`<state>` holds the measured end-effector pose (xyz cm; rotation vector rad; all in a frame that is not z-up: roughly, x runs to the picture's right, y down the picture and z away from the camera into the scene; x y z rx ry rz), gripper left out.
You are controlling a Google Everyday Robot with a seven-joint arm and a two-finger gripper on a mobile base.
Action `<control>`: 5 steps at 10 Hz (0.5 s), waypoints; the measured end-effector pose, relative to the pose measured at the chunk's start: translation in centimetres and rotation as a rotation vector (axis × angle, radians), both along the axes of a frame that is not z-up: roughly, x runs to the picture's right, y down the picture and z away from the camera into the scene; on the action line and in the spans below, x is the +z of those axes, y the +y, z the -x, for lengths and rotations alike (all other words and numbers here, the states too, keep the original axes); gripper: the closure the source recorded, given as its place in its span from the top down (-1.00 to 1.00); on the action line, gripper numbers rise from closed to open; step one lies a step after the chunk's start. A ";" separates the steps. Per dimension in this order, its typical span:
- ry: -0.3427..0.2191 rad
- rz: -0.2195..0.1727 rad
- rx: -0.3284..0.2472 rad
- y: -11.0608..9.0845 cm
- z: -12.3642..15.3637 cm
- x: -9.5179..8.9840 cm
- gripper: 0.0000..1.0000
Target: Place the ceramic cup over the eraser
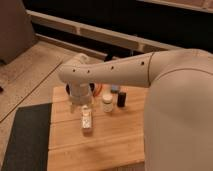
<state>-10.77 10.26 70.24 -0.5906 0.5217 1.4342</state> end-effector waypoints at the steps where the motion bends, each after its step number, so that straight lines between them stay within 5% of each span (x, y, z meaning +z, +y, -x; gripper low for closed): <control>1: 0.000 0.000 0.000 0.0 0.0 0.0 0.30; 5: 0.000 0.002 0.000 0.1 0.0 0.1 0.30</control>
